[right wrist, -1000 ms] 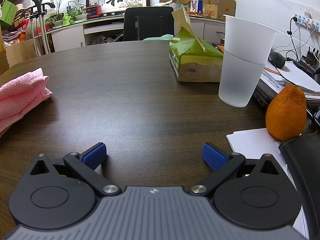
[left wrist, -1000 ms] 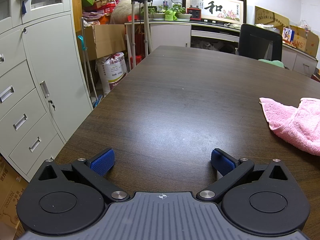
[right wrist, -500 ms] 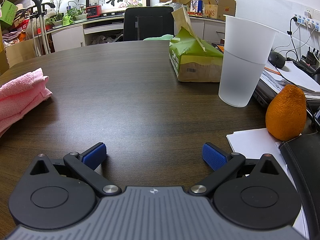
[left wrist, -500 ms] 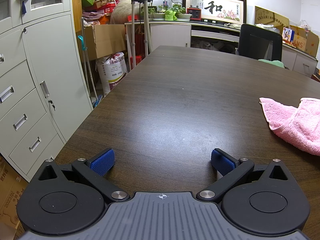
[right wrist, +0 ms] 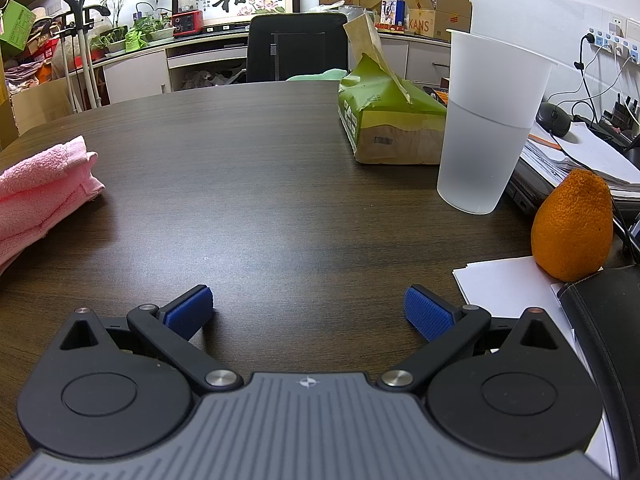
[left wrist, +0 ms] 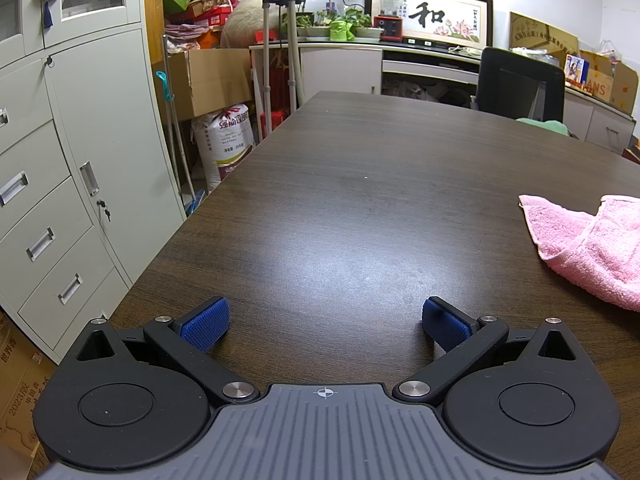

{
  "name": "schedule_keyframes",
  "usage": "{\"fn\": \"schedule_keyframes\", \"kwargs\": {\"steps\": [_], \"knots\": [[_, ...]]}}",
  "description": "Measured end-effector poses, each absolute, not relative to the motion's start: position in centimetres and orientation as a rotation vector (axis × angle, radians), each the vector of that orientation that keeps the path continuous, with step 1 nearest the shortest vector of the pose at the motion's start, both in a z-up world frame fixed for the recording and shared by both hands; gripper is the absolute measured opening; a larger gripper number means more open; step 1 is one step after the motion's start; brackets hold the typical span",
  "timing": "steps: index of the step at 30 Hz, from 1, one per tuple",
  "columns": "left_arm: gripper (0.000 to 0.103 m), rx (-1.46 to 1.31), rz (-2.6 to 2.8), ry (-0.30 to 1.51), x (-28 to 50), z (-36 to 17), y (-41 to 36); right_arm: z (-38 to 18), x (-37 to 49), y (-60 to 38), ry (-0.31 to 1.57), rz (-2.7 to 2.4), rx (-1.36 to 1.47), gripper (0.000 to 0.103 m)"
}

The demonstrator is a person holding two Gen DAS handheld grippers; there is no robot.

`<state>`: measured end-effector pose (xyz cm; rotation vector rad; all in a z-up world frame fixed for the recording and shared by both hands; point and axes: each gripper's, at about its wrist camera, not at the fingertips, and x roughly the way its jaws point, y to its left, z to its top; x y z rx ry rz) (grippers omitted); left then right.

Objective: Fold towel

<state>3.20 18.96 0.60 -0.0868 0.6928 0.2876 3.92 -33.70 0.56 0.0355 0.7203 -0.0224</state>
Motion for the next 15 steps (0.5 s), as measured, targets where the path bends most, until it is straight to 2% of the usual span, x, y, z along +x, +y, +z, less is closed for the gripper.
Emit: {"fn": "schedule_keyframes", "kwargs": {"steps": [15], "knots": [[0.103,-0.089,0.294,0.693,3.26,0.60,18.97,0.55,3.93,-33.70,0.720,-0.022,0.036,0.103]]}}
